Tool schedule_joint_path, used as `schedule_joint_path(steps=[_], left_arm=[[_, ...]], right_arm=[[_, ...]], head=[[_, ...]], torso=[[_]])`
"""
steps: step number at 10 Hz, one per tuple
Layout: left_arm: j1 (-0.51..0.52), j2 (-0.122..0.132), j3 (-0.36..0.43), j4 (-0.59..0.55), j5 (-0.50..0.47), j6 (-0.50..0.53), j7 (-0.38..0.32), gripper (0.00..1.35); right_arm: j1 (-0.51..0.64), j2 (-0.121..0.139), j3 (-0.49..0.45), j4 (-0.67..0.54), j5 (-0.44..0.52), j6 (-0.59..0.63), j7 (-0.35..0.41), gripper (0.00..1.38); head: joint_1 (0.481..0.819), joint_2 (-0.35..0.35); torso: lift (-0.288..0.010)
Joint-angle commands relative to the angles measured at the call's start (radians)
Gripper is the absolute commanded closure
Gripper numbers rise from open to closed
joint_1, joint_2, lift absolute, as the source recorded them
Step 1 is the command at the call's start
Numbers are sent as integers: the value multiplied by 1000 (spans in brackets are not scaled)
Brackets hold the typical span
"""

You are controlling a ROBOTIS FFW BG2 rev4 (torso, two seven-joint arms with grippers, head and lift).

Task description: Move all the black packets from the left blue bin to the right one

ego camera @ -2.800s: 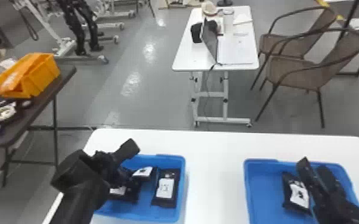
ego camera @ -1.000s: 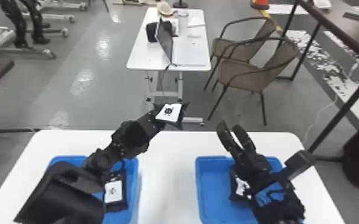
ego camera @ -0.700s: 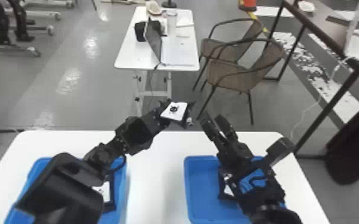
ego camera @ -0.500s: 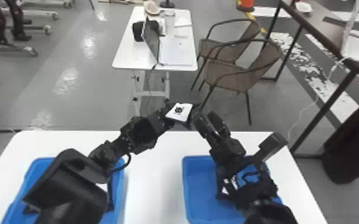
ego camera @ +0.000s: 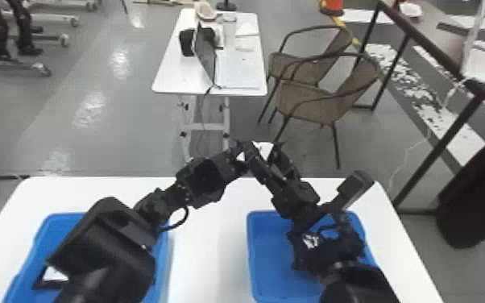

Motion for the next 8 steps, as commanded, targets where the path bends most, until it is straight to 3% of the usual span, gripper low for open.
schedule_joint_path(steps=[1, 2, 6, 8], left_arm=[[-4, -1, -7, 1, 8, -3, 1, 1003], [-4, 1, -9, 2, 12, -3, 1, 1003], [11, 5, -6, 1, 43, 10, -2, 963], [51, 7, 31, -44, 47, 63, -13, 404]], right_arm=[[-4, 1, 2, 9, 4, 2, -4, 673], [-1, 1, 1, 6, 1, 2, -27, 889], [22, 1, -2, -6, 19, -49, -105, 1004], [29, 1, -16, 8, 19, -60, -113, 1004]], head=[[695, -92], [695, -95], [695, -112], [695, -117]], torso=[[0], [0], [0], [0]])
